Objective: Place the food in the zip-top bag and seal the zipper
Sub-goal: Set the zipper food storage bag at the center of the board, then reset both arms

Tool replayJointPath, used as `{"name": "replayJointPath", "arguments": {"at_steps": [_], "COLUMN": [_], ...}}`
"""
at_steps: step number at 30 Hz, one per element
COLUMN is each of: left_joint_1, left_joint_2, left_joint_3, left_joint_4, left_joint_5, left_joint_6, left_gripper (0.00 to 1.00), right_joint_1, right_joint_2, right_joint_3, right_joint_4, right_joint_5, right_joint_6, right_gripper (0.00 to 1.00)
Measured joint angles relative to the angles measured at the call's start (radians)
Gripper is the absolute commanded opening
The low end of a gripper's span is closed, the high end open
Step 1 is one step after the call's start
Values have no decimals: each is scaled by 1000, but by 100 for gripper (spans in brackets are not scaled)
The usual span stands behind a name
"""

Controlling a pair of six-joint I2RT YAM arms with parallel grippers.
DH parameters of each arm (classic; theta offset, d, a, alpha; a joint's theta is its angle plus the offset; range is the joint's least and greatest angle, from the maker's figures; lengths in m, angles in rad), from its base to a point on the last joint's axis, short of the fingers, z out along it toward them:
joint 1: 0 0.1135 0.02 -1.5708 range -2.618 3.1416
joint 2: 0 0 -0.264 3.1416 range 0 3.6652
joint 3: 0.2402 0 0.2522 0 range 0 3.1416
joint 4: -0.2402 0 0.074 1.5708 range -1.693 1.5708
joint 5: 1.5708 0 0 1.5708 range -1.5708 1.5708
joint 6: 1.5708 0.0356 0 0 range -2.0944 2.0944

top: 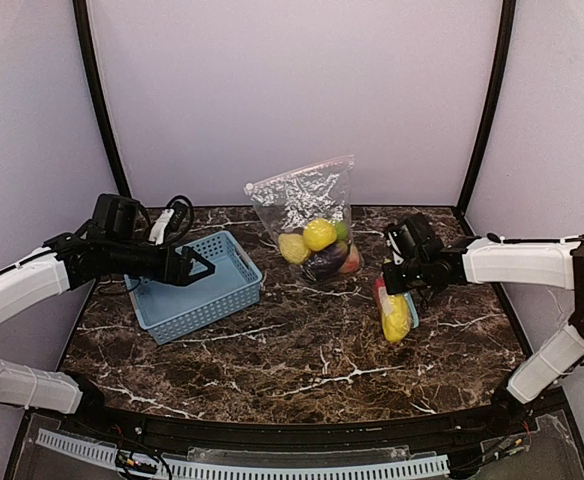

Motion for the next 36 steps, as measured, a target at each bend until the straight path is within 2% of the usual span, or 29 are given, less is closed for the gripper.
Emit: {"name": "replayJointPath", "arguments": {"at_steps": [4,7,10,13,15,18,23,24,30,36], "left_joint_1": [39,51,56,62,69,77,86,90,146,308], "left_joint_2": [-55,-83,-102,-120,-126,-127,-127,-127,-130,-130], "left_joint_3": [-67,-97,-114,-137,-154,-165,-166,-166,-166,-175], "left_joint_4": [29,37,41,51,60,71,82,87,109,149], "left_joint_5": [-43,-70,-102,-129,-142,-161,-190,-196,-220,-208], "left_joint_6": [-53,-76,-89,-105,-117,-130,-137,-137,-133,-113], "left_gripper": [86,86,89,90,90,91,94,96,99,99], "right_joint_1": [-23,-27,-27,-24,-16,13,46,49,33,-72], "right_joint_2": [54,93,129,142,146,147,132,122,39,0], "right_joint_3": [50,85,114,124,132,150,183,185,185,156], "right_joint_4": [-38,-59,-58,-45,-41,-39,-37,-37,-45,-39], "right_joint_5": [131,167,140,53,-16,-111,-218,-230,-287,-311], "right_joint_6": [-20,-21,-5,24,35,45,59,60,58,58], "right_gripper": [0,0,8,29,49,71,96,98,99,99]}}
